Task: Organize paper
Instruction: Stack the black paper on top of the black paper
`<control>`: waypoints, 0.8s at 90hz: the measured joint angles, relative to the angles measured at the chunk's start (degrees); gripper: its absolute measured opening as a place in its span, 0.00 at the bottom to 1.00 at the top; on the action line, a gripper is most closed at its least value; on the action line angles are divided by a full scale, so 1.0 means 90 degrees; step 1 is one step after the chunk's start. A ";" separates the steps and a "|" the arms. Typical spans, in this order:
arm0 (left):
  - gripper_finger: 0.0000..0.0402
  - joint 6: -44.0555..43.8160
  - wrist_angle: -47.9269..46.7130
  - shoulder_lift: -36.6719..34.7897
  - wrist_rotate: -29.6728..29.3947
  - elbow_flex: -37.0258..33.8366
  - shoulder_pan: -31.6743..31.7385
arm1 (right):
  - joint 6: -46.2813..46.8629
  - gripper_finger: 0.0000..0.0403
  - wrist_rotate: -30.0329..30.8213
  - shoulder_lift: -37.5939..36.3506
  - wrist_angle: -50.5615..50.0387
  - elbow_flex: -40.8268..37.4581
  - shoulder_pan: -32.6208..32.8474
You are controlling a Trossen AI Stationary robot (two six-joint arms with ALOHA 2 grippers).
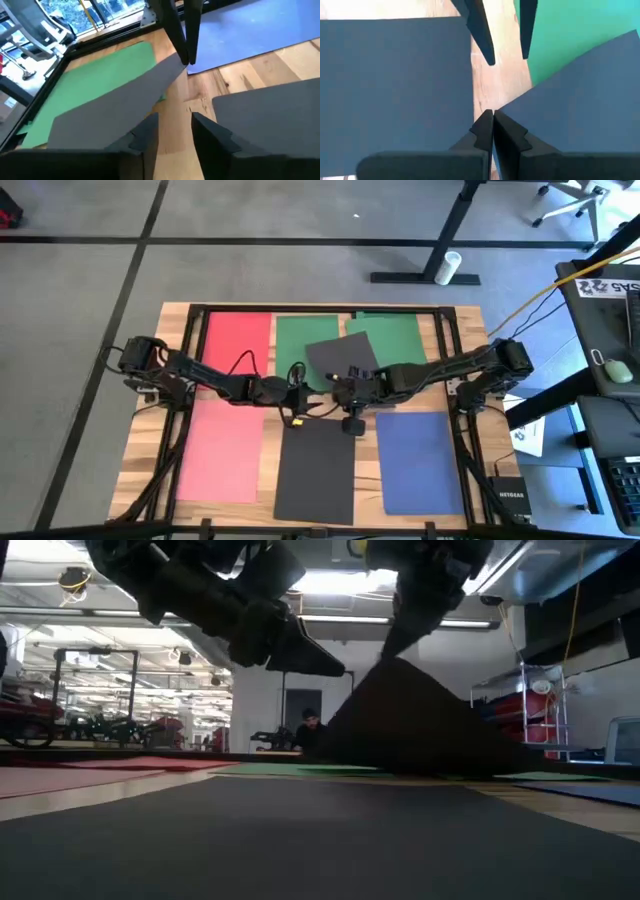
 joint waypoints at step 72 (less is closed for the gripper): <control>0.21 0.0820 0.0031 0.0670 -0.0668 0.0515 0.0007 | -0.0098 0.00 -0.0057 0.0000 0.0136 0.0002 0.0000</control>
